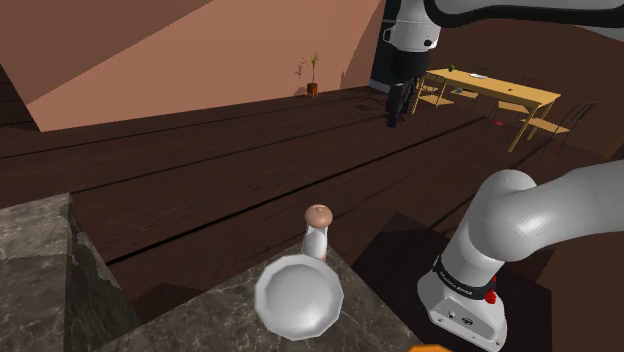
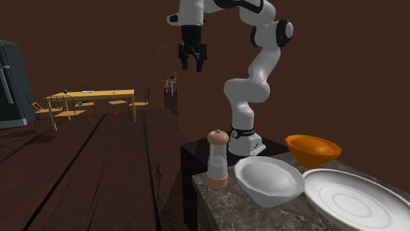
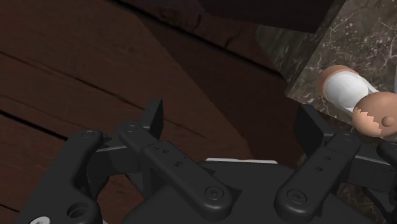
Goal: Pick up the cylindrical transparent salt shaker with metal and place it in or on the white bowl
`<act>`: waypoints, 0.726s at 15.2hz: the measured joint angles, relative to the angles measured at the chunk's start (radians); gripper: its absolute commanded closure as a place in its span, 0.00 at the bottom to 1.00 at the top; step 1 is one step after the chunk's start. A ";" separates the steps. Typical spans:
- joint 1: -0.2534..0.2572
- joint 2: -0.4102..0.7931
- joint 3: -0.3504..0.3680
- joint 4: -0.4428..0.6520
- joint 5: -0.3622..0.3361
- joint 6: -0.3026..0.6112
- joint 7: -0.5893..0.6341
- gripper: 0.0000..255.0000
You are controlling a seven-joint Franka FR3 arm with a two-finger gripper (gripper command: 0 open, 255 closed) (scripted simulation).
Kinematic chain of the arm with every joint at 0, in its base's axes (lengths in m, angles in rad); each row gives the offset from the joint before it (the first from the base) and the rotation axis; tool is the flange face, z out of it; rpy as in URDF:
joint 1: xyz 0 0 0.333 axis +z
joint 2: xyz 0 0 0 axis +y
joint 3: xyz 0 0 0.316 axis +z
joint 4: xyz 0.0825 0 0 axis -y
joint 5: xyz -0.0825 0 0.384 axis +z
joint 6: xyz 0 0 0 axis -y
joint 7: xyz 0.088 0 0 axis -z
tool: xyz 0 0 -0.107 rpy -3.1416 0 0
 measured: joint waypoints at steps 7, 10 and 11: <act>0.022 0.006 0.103 -0.084 0.070 0.069 0.140 0.00; 0.040 0.042 0.175 -0.106 0.119 0.115 0.232 0.00; 0.046 0.055 0.197 -0.117 0.133 0.135 0.261 0.00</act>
